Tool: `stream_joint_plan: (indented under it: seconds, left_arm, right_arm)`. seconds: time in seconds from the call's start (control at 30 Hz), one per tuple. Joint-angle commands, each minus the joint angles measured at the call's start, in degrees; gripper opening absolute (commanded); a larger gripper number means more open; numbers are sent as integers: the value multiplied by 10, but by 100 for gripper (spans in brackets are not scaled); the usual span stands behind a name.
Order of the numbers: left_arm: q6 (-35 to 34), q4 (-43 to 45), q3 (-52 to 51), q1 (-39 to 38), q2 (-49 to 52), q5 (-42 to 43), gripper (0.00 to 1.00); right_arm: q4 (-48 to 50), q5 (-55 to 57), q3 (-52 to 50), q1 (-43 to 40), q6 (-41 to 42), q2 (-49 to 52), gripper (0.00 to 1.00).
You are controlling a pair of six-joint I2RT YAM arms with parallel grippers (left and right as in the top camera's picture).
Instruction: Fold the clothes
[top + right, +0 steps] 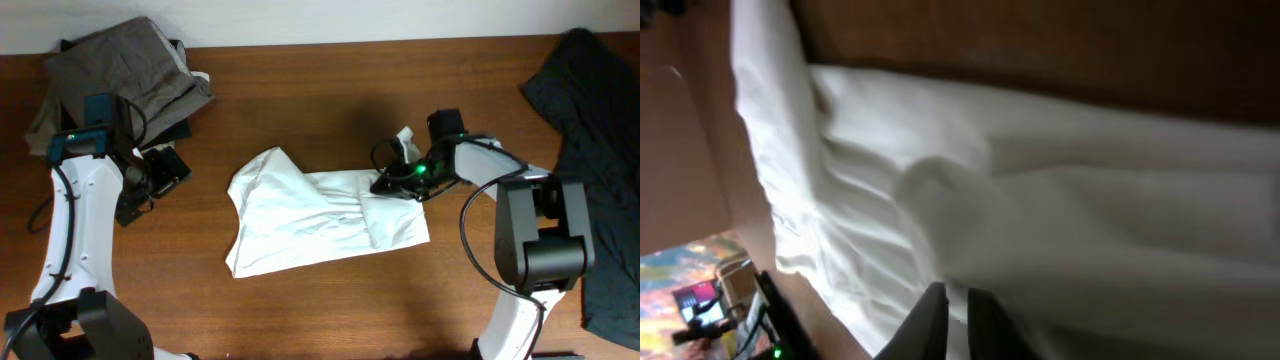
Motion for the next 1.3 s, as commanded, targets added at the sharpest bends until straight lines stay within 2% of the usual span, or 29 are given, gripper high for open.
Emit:
stream_joint_plan:
  seconds: [0.0, 0.03, 0.07, 0.17, 0.37, 0.6, 0.77, 0.93, 1.03, 1.07, 1.1, 1.17, 1.2, 1.27]
  left_arm:
    - [64, 37, -26, 0, 3, 80, 99]
    - [94, 64, -43, 0, 11, 125, 99]
    - [98, 78, -55, 0, 15, 139, 99]
    - [136, 118, -97, 0, 37, 211, 99]
    - [250, 158, -116, 0, 119, 368, 99]
    - [295, 153, -116, -4, 218, 372, 99]
    - [301, 149, -116, -48, 271, 365, 99]
    - [244, 174, -116, -109, 281, 364, 99]
    - [244, 192, -116, -118, 281, 364, 99]
    - [244, 192, -116, -118, 281, 361, 89]
    - [244, 192, -116, -118, 281, 352, 73]
    - [242, 191, -116, -118, 281, 334, 39]
    - [242, 189, -116, -118, 281, 322, 18]
    - [226, 183, -116, -117, 281, 288, 1]
  right_arm:
    - [-57, 18, 66, -5, -19, -84, 18]
    - [-105, 61, 95, -5, -14, -115, 86]
    - [-131, 82, 108, -5, -6, -125, 99]
    - [-220, 133, 147, -5, -4, -144, 99]
    - [-228, 139, 141, -4, -5, -143, 99]
    - [-229, 139, 141, -4, -6, -143, 99]
    - [-229, 139, 141, 5, -6, -143, 99]
    - [-229, 143, 141, 28, -6, -143, 99]
    - [-230, 143, 141, 34, -6, -143, 99]
    - [-230, 143, 141, 34, -6, -143, 99]
    - [-230, 143, 141, 34, -6, -143, 99]
    - [-230, 143, 141, 34, -6, -143, 99]
    - [-231, 143, 141, 34, -6, -143, 99]
    - [-234, 143, 141, 34, -6, -143, 99]
